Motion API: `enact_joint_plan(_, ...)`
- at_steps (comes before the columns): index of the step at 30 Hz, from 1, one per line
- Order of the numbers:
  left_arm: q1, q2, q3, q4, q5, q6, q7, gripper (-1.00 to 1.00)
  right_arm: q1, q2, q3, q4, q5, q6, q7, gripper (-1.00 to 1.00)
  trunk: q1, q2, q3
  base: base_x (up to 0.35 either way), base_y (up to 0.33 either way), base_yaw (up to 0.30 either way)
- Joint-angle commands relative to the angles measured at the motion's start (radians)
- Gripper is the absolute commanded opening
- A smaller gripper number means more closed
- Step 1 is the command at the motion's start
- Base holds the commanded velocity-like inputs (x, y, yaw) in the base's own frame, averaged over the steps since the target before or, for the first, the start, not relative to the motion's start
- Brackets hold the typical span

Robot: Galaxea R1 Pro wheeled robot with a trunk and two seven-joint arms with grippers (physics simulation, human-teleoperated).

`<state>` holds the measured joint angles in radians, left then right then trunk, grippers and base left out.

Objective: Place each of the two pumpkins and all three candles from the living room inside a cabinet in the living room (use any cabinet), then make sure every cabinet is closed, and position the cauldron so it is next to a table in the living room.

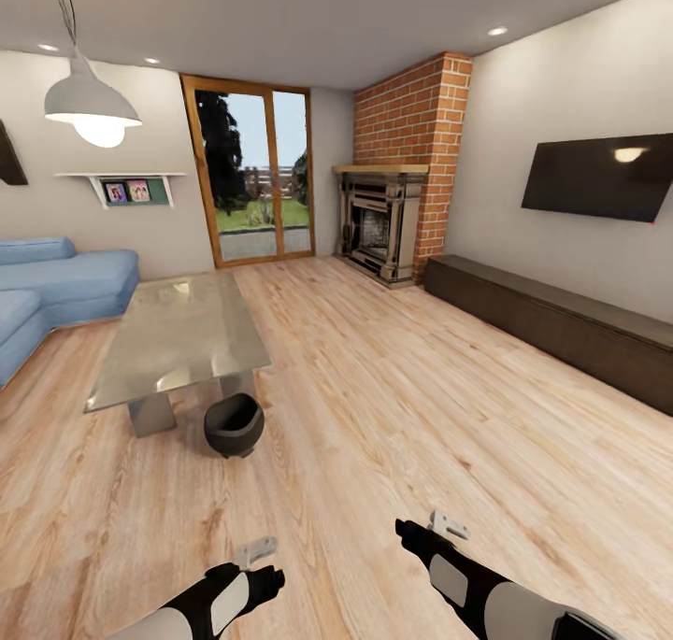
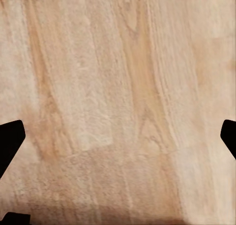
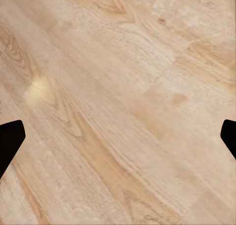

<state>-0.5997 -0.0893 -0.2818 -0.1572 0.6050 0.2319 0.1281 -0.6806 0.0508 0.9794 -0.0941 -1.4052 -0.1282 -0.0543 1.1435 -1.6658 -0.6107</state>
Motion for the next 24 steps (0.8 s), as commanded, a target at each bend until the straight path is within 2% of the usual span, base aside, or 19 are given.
enact_joint_plan(1, 0.000, 0.001, -0.008, -0.002, 0.010, 0.003, 0.007, 1.00, 0.000, 0.000, 0.008, -0.001, -0.008, -0.006, -0.006, 1.00, -0.004, 0.007, 0.002, 0.002, 0.000, 0.000)
enact_joint_plan(14, 0.000, 0.008, -0.006, -0.002, 0.015, -0.001, 0.008, 1.00, 0.012, 0.000, 0.011, -0.001, 0.002, -0.023, -0.005, 1.00, -0.054, 0.098, 0.043, 0.000, 0.000, 0.000)
enact_joint_plan(19, 0.000, -0.002, -0.009, 0.002, 0.014, -0.002, 0.008, 1.00, 0.015, -0.001, 0.012, -0.001, 0.002, -0.025, -0.005, 1.00, -0.073, 0.133, 0.059, 0.000, 0.000, 0.000)
enact_joint_plan(24, 0.000, 0.000, -0.009, 0.003, 0.012, -0.002, 0.008, 1.00, 0.016, -0.001, 0.012, 0.000, 0.000, -0.026, -0.011, 1.00, -0.092, 0.168, 0.074, 0.000, 0.000, 0.000)
